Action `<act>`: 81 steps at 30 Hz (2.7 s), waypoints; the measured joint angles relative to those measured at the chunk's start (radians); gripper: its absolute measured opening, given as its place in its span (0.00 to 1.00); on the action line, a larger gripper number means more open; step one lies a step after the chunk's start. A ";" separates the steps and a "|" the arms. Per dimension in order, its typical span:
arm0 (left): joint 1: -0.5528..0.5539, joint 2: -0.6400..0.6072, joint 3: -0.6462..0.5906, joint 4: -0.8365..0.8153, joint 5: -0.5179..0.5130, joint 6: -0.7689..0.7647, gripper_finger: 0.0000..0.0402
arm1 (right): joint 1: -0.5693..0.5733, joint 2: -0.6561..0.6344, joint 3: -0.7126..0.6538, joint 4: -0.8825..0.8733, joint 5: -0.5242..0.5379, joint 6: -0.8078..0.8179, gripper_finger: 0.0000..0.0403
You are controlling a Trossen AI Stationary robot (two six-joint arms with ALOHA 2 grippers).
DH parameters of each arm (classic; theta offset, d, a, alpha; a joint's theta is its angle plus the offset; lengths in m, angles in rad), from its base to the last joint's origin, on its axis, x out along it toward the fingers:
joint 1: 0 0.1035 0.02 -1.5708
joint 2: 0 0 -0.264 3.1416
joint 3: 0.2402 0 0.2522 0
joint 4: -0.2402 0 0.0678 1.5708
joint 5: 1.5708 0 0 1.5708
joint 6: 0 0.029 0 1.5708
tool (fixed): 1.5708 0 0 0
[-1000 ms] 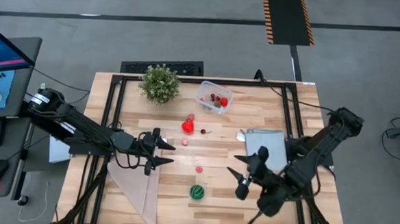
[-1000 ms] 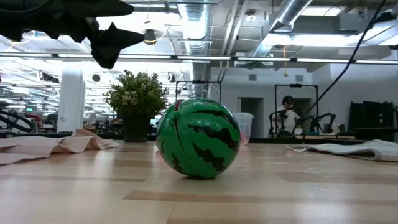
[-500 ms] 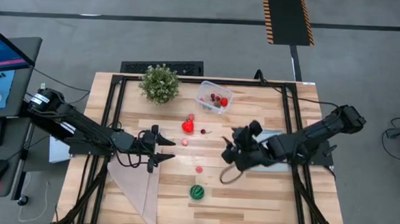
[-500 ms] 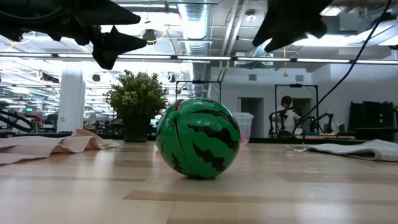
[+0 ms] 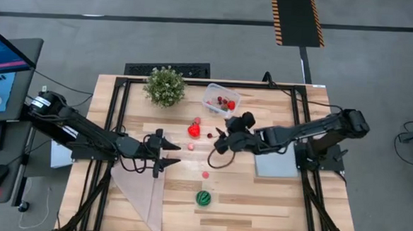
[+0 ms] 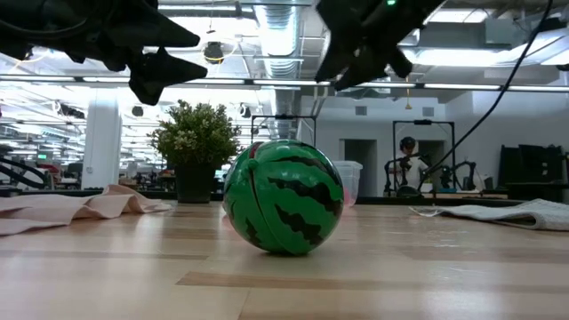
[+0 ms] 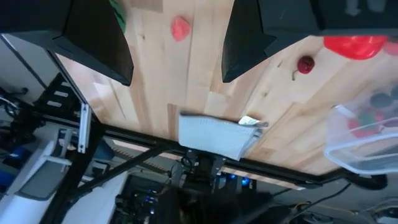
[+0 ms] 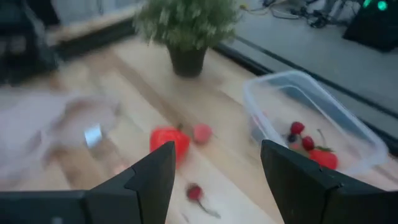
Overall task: Pick and placing Produce into tupperware
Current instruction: Put the apple into the transparent bin
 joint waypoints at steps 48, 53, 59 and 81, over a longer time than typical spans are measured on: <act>-0.062 -0.410 -0.002 -0.373 -0.183 0.048 0.59 | -0.220 0.666 0.742 -0.402 -0.414 0.211 0.95; -0.074 -0.410 -0.002 -0.382 -0.200 0.050 0.59 | -0.220 0.702 0.743 -0.363 -0.420 0.214 0.96; -0.073 -0.410 -0.002 -0.390 -0.219 0.052 0.59 | -0.223 0.730 0.738 -0.360 -0.466 0.198 0.96; -0.072 -0.410 -0.002 -0.393 -0.227 0.056 0.59 | -0.260 0.792 0.739 -0.309 -0.504 0.133 0.94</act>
